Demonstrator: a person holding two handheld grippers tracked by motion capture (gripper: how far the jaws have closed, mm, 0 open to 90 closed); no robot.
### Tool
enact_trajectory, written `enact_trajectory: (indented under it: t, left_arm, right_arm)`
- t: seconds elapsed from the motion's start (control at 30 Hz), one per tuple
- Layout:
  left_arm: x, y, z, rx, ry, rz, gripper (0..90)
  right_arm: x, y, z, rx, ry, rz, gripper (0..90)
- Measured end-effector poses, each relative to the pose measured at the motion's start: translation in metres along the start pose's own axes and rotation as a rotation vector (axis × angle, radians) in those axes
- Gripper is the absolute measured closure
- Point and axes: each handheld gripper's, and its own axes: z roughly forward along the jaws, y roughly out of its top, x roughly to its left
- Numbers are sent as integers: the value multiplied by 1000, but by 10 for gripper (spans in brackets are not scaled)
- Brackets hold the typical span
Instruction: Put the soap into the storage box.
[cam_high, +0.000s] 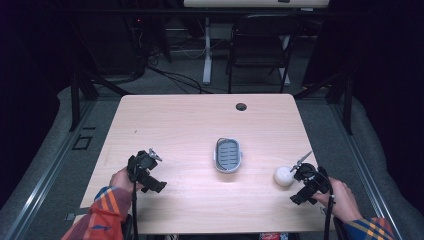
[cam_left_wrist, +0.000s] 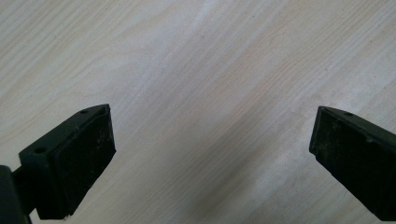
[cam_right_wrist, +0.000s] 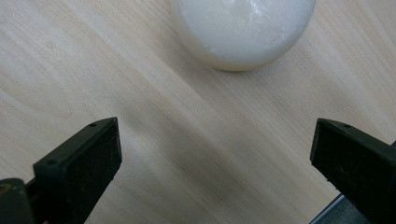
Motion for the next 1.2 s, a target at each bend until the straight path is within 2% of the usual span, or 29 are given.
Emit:
enact_trajectory:
  t: [0.1, 0.17, 0.23, 0.4, 0.43, 0.47, 0.57, 0.67, 0.8, 1.0, 1.03, 1.1, 1.17, 1.2]
  left_arm:
    - [-1, 0, 0, 0, -1, 3, 2]
    - [-1, -1, 0, 1, 1, 2, 2]
    - [-1, -2, -1, 0, 3, 0, 2]
    - [-1, -1, 0, 1, 3, 1, 2]
    - [-1, -1, 0, 6, 1, 4, 2]
    - [-1, -1, 0, 5, 3, 5, 2]
    - [-1, -2, -1, 3, 5, -3, 2]
    - [-1, -2, -1, 0, 4, -1, 2]
    - [-1, -2, 0, 0, 1, 1, 1]
    - [-1, -2, 0, 4, -1, 4, 2]
    - [-1, -1, 0, 6, 1, 5, 2]
    - [-1, -2, 0, 3, 0, 2, 2]
    - [-1, -2, 0, 4, 0, 1, 2]
    - [-1, -2, 0, 4, 0, 1, 2]
  right_arm:
    - [-1, 0, -1, 15, -5, -12, 20]
    - [0, -1, -1, -5, -4, 0, 22]
    - [0, 0, -2, 15, 2, -15, 22]
    - [1, 1, 1, 10, 3, -12, 22]
    - [1, 1, 2, -7, 1, -1, 21]
    - [0, 1, 0, 9, 0, -17, 20]
    - [1, 2, -1, -13, 13, -12, 0]
    - [1, 3, -2, -7, 5, -22, 0]
    - [1, 3, 0, -29, 10, -7, 0]
    - [1, 7, -1, -36, 6, -18, 0]
    - [1, 8, 0, -42, 22, -25, 0]
    - [2, 9, 2, -69, 26, -8, 0]
    - [1, 12, 1, -42, 18, -38, 0]
    - [1, 12, 1, -42, 18, -38, 0]
